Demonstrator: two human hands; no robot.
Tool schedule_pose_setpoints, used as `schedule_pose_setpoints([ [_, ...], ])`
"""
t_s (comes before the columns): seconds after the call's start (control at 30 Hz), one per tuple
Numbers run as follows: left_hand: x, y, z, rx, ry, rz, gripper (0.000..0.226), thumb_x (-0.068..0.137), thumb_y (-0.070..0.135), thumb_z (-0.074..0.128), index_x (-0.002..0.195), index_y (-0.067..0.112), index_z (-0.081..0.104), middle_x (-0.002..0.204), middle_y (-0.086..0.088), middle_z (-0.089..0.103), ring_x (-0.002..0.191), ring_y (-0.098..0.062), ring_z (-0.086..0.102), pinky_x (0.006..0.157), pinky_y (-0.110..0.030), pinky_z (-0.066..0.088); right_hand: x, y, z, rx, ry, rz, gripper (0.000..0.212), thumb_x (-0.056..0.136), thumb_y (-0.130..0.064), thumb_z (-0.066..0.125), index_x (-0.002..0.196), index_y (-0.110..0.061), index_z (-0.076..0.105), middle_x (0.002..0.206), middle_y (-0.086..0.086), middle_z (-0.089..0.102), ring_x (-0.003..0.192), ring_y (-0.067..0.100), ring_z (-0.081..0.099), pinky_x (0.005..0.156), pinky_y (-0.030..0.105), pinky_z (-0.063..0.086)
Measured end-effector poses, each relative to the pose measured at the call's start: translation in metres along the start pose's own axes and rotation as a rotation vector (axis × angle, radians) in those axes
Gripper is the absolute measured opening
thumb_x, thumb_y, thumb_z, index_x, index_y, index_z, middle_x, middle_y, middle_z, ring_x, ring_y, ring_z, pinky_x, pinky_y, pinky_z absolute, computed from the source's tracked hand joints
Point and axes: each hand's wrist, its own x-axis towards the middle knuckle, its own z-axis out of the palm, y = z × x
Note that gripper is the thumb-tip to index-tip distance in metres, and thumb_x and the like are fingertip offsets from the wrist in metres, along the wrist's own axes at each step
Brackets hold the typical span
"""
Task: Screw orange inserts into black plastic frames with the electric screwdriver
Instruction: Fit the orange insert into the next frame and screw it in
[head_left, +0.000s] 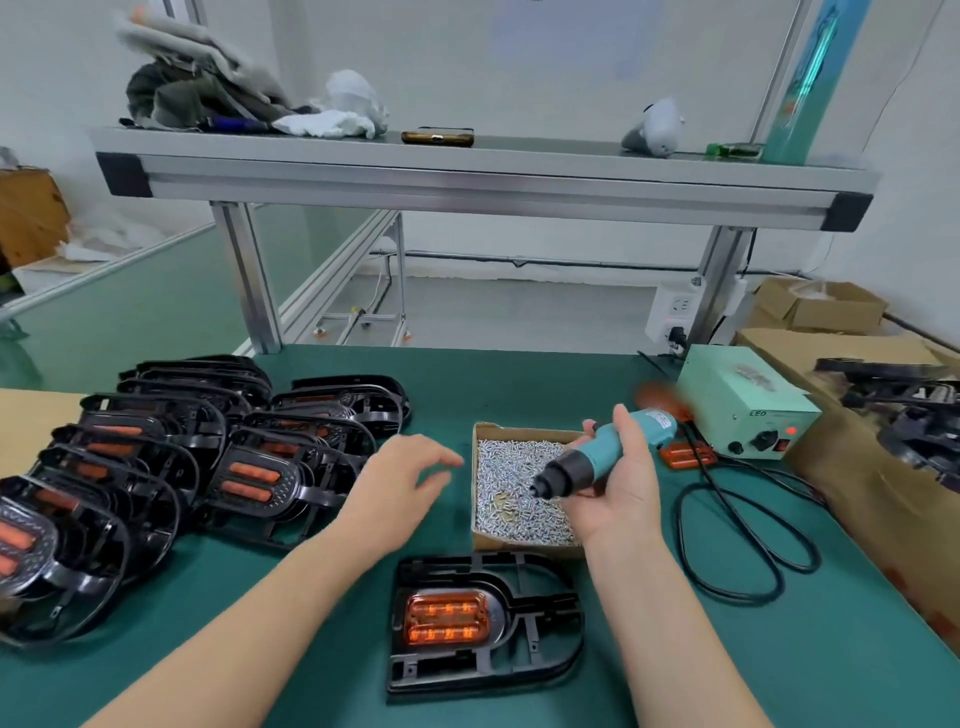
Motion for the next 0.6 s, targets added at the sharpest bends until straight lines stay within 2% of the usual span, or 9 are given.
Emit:
schedule_pose_setpoints([
  [0.17,0.045,0.02,0.03,0.197,-0.308,0.167,0.034,0.096,0.036,0.062,0.129,0.03,0.065,0.123,0.004,0.063,0.118,-0.019,0.045,0.106,-0.031,0.031,0.007,-0.007,-0.007,-0.079,-0.011,-0.035,0.038,0.087,-0.039,0.076,0.105,-0.012,0.057,0.083,0.002,0.061,0.053,0.009,0.049,0.043,0.02,0.046],
  [0.23,0.056,0.027,0.04,0.305,-0.41,0.195,0.035,0.094,0.04,0.064,0.128,0.034,0.065,0.116,0.003,0.064,0.114,-0.02,0.047,0.099,-0.036,0.038,0.009,-0.009,-0.011,-0.103,-0.038,-0.012,0.04,0.088,-0.04,0.074,0.111,-0.011,0.057,0.078,0.0,0.057,0.057,0.01,0.046,0.05,0.019,0.043],
  [0.3,0.061,0.032,0.047,0.377,-0.476,0.218,0.033,0.09,0.038,0.067,0.123,0.036,0.067,0.109,0.003,0.063,0.108,-0.019,0.053,0.087,-0.032,0.04,0.011,-0.011,-0.014,-0.124,-0.063,-0.005,0.036,0.09,-0.036,0.071,0.111,-0.008,0.059,0.072,0.0,0.054,0.059,0.01,0.045,0.054,0.019,0.04],
  [0.47,0.059,0.034,0.059,0.316,-0.429,0.243,0.01,0.087,0.017,0.067,0.097,0.019,0.069,0.1,0.001,0.068,0.095,-0.021,0.061,0.074,-0.027,0.037,0.011,-0.012,-0.011,-0.169,-0.094,-0.042,0.02,0.092,-0.022,0.07,0.091,-0.004,0.063,0.066,0.003,0.059,0.052,0.01,0.05,0.045,0.019,0.046],
  [0.6,0.051,0.032,0.058,0.231,-0.377,0.25,0.006,0.09,0.018,0.063,0.091,0.017,0.068,0.095,0.001,0.069,0.086,-0.016,0.057,0.073,-0.028,0.039,0.011,-0.009,-0.009,-0.179,-0.078,-0.042,0.024,0.091,-0.027,0.073,0.086,-0.007,0.06,0.065,0.002,0.06,0.051,0.011,0.05,0.044,0.02,0.047],
])
